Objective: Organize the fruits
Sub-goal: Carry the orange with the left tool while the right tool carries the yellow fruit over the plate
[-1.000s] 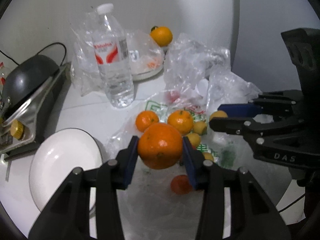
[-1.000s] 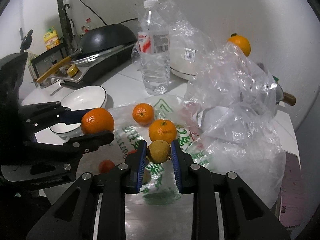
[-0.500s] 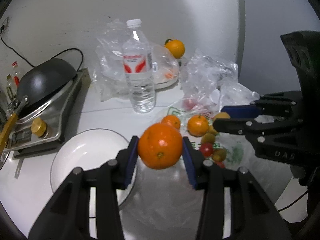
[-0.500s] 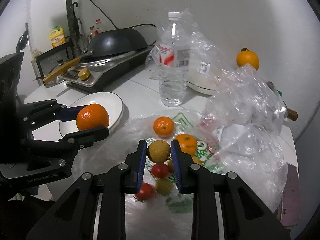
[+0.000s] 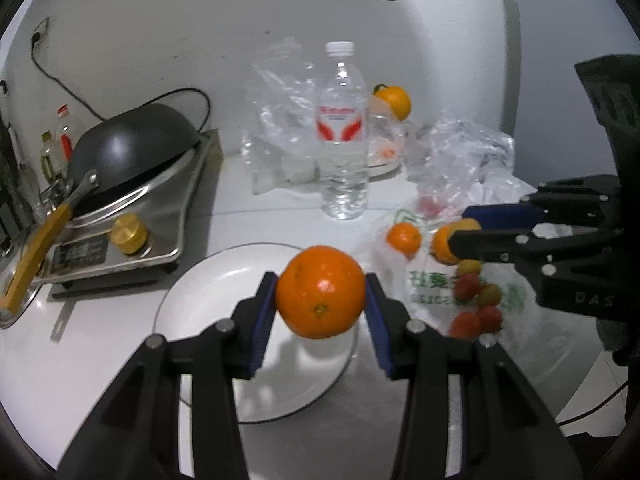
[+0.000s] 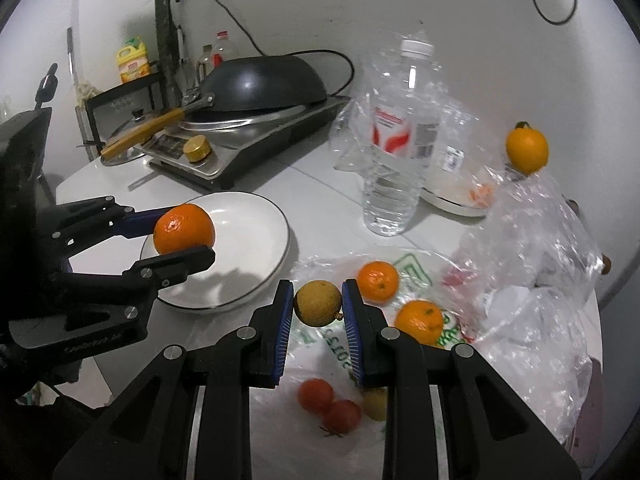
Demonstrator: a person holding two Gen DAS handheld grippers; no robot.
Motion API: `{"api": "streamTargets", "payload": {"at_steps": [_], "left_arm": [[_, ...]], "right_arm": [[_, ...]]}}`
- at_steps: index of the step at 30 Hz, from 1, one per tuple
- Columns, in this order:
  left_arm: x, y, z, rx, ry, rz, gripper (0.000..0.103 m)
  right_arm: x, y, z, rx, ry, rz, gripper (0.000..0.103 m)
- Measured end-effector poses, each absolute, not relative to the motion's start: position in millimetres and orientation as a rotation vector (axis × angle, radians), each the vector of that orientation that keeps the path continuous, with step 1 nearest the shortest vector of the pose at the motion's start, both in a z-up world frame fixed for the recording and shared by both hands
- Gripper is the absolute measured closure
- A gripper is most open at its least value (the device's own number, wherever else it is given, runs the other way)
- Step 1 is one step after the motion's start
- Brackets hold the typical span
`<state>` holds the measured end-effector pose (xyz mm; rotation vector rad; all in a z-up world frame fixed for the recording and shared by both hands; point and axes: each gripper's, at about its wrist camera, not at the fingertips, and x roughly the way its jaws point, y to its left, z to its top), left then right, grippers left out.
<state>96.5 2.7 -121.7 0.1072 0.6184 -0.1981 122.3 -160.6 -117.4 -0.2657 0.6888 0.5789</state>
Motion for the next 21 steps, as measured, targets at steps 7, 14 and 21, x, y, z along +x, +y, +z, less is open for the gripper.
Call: {"api": "streamTargets", "payload": {"at_steps": [7, 14, 21], "left_arm": [[101.4, 28.2, -131.0, 0.108, 0.628, -0.136, 0.059], [118.0, 55.7, -151.0, 0.118, 0.663, -0.078, 0.059], [137.8, 78.8, -168.3, 0.102, 0.705, -0.041, 0.059]], "right_arm": [[124.6, -138.9, -118.6, -0.293, 0.698, 0.594, 0.076], [133.6, -112.4, -123.2, -0.317, 0.716, 0.614, 0.076], [149.7, -84.1, -128.2, -0.319, 0.736, 0.650, 0.076]]}}
